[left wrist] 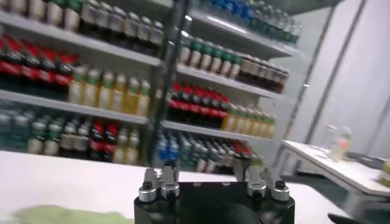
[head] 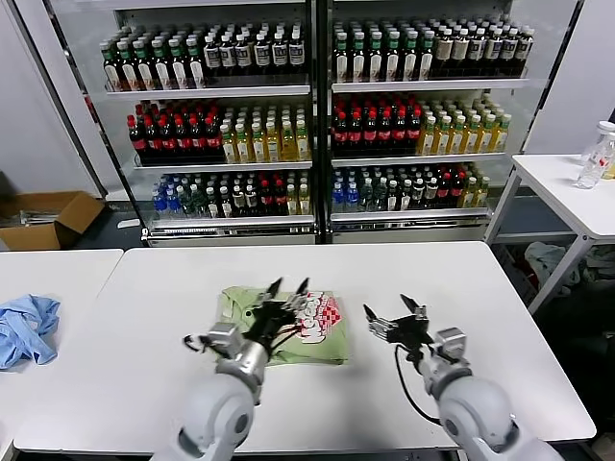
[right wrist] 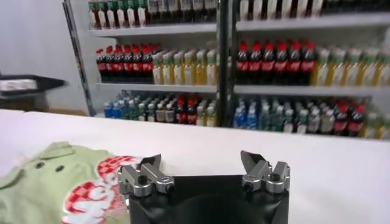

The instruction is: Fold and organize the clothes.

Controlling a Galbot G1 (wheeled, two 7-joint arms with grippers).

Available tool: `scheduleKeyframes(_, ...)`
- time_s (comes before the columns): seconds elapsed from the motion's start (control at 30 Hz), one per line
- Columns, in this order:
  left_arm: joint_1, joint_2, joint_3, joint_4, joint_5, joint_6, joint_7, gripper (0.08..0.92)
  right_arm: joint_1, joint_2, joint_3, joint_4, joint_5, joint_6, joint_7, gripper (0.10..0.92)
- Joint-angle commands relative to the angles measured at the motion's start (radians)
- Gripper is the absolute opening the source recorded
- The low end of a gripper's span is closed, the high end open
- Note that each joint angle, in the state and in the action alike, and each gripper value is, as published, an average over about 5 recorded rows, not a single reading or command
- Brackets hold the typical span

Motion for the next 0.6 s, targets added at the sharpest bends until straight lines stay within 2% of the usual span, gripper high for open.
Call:
scheduleKeyframes(0.03,0.276,0.092,-0.320,-0.137,0.020,-0.066,0.009,0.627,0.289,0.198,-0.254,-0.299,0.142,-0.095,0.101,0.823)
scheduleKeyframes(0.17,0.320,0.100,-0.368,-0.149,-0.005,-0.073,0.008,0.746,0.331,0.252,-0.298,-0.381,0.120,-0.115,0.120,0.823)
scheduleKeyframes(0.27,0.330,0.102,-0.381,-0.153,-0.012,-0.075,0.007,0.804,0.344,0.274,-0.312,-0.419,0.100,-0.119,0.139,0.823)
scheduleKeyframes(0.43,0.340,0.102,-0.381,-0.167,-0.010,-0.075,0.006,0.822,0.338,0.270,-0.324,-0.424,0.089,-0.119,0.166,0.817)
scheduleKeyframes(0.6,0.360,0.098,-0.379,-0.189,-0.009,-0.076,0.007,0.823,0.322,0.242,-0.312,-0.401,0.089,-0.115,0.164,0.706)
